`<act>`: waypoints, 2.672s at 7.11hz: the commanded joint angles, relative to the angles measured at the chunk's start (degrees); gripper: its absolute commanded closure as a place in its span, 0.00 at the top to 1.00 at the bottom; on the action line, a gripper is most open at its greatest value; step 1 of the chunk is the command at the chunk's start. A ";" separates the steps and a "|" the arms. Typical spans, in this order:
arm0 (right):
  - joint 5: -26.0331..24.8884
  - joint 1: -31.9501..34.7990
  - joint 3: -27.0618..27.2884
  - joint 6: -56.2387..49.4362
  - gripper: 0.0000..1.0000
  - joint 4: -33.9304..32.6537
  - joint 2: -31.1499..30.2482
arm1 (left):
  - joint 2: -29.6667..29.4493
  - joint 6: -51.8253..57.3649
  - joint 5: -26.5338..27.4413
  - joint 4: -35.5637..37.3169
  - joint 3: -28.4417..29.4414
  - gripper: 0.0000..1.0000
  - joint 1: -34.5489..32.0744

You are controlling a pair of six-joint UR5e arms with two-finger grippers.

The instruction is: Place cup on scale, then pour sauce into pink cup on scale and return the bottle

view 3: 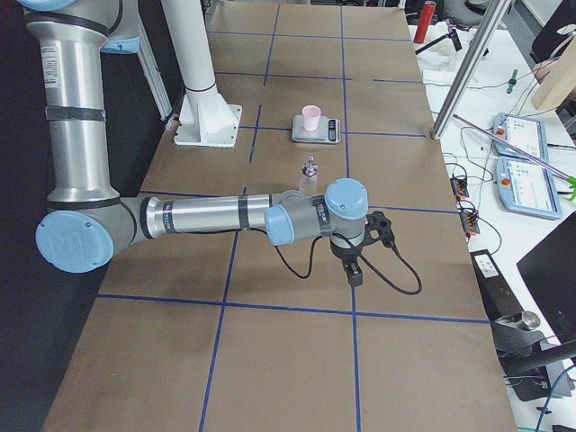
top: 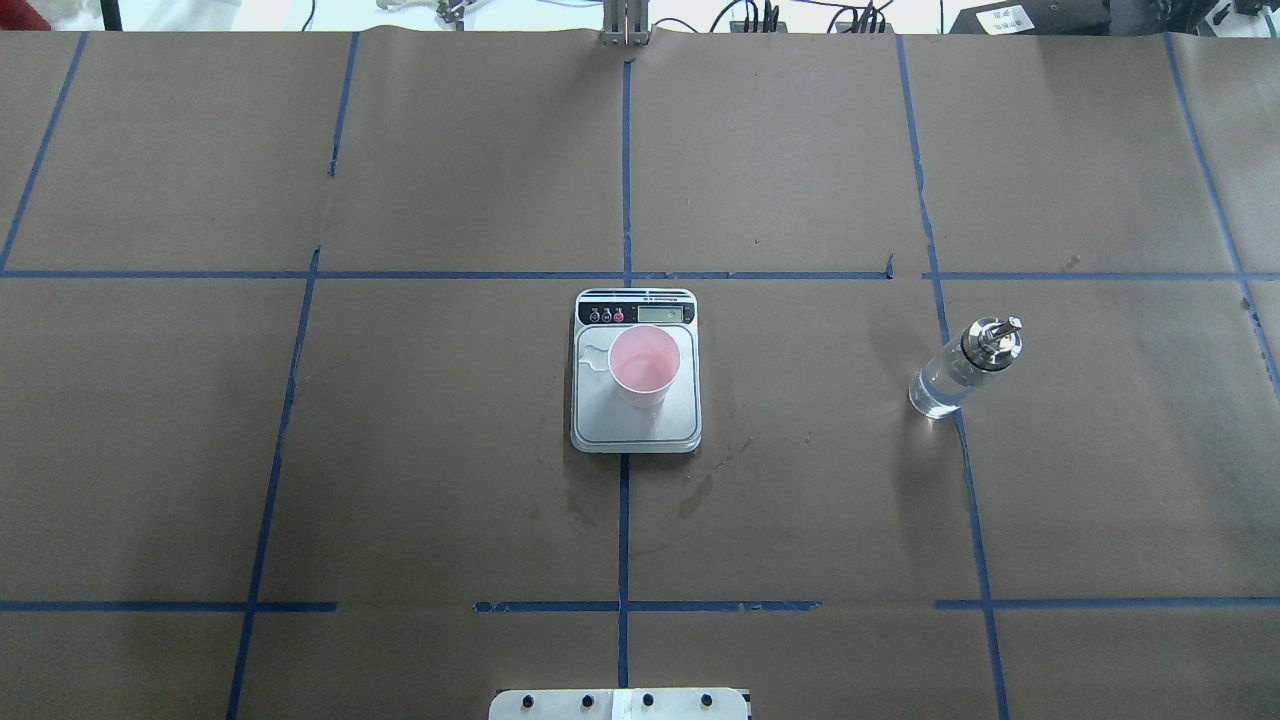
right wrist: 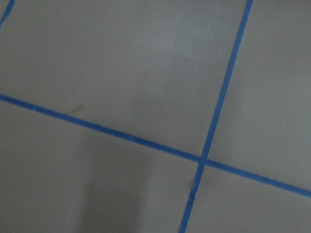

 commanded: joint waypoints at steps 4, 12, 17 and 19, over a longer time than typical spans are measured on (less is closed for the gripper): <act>-3.62 1.85 2.00 -6.29 1.00 -7.67 -1.70 | 12.06 1.06 0.62 5.40 -8.99 1.00 -1.67; -2.74 1.59 2.61 -1.98 1.00 -4.77 -3.30 | 13.58 10.29 2.03 6.88 -4.42 1.00 -9.06; -3.09 1.15 2.78 -1.71 1.00 -4.68 -3.56 | 11.63 10.55 -0.33 10.15 -2.85 1.00 -8.09; -2.83 0.36 2.26 -1.54 1.00 -4.68 -3.65 | 11.38 10.29 -4.39 10.32 -3.19 1.00 -8.09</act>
